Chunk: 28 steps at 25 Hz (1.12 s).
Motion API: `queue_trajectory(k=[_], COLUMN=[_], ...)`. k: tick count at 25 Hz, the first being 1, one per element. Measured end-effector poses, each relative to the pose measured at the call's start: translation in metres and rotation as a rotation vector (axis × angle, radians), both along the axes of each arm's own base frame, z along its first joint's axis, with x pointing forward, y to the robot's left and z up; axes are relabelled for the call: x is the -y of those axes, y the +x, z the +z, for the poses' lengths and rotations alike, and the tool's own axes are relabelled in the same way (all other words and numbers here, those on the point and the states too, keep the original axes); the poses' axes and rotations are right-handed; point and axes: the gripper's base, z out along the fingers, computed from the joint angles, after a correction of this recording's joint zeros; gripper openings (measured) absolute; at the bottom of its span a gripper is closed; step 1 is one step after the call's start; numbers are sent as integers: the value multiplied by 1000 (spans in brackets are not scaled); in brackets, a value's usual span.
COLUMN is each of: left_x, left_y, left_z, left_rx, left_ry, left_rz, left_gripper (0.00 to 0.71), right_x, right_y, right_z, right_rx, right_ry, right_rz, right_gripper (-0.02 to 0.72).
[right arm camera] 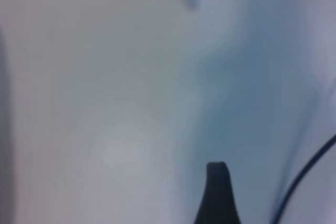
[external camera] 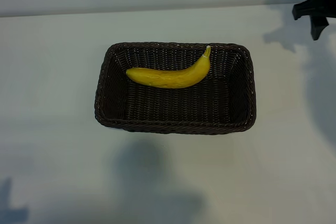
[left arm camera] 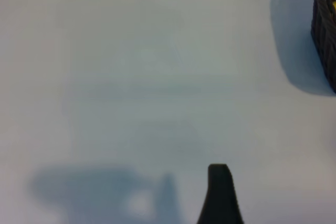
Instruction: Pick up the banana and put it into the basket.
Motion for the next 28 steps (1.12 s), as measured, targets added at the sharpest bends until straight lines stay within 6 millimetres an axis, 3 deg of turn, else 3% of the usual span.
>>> queue_trajectory(k=[5,12,20,28], left_x=[0,0,0,0], left_y=[0,0,0,0], left_z=[0,0,0,0], left_rx=[0,0,0,0], left_ry=[0,1,1,1], left_rz=[0,0,0,0], left_gripper=[558,558,558,558], right_x=[22,43,42,40], right_y=[-15,-66,-143,-239], right_z=[10,19,36,44], right_rx=[5,-42,-31,62], right_ry=[-24,-30,-25,0], right_rz=[-42,-79,-79,-121], right_gripper=[552,551,551,551])
